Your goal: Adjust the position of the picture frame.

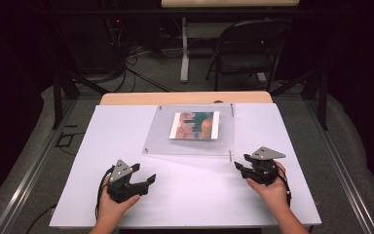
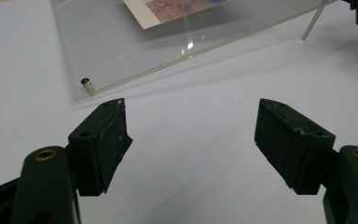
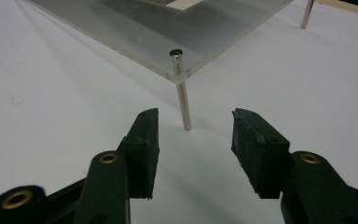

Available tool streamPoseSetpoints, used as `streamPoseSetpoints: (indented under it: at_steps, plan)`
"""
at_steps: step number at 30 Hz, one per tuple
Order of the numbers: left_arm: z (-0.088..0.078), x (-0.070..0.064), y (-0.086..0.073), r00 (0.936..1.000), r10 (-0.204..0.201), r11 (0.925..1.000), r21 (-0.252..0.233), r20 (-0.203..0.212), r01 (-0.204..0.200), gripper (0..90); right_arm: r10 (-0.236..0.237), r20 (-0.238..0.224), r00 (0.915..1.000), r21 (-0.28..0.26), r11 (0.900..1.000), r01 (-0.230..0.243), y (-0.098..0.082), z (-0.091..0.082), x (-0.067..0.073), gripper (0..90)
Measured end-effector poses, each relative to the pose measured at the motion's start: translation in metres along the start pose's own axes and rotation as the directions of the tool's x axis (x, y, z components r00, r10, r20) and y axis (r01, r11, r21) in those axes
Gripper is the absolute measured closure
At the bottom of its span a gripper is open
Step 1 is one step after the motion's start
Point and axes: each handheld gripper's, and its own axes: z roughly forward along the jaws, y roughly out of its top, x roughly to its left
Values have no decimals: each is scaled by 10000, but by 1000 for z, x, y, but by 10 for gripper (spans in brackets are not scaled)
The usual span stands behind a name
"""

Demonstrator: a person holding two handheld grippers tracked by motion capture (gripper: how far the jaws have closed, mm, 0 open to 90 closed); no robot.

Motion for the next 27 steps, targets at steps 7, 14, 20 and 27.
streamPoseSetpoints:
  at_steps: [7,14,20,27]
  plan:
    - [-1,1,-1,9999,-109,9999,15,-1,109,257,-86,-689,9976,354,9993,111,8,31,2,585]
    - [-1,2,-1,9998,-209,9998,-35,11,209,257,269,-1081,9938,424,9988,-225,7,47,-1,645]
    - [-2,4,-2,9996,-267,9996,-17,29,267,258,130,-1078,9941,413,9991,-85,10,52,-2,703]
    - [-1,5,-2,9994,-326,9995,-29,63,326,259,346,-1199,9922,283,9991,-315,8,55,-7,785]
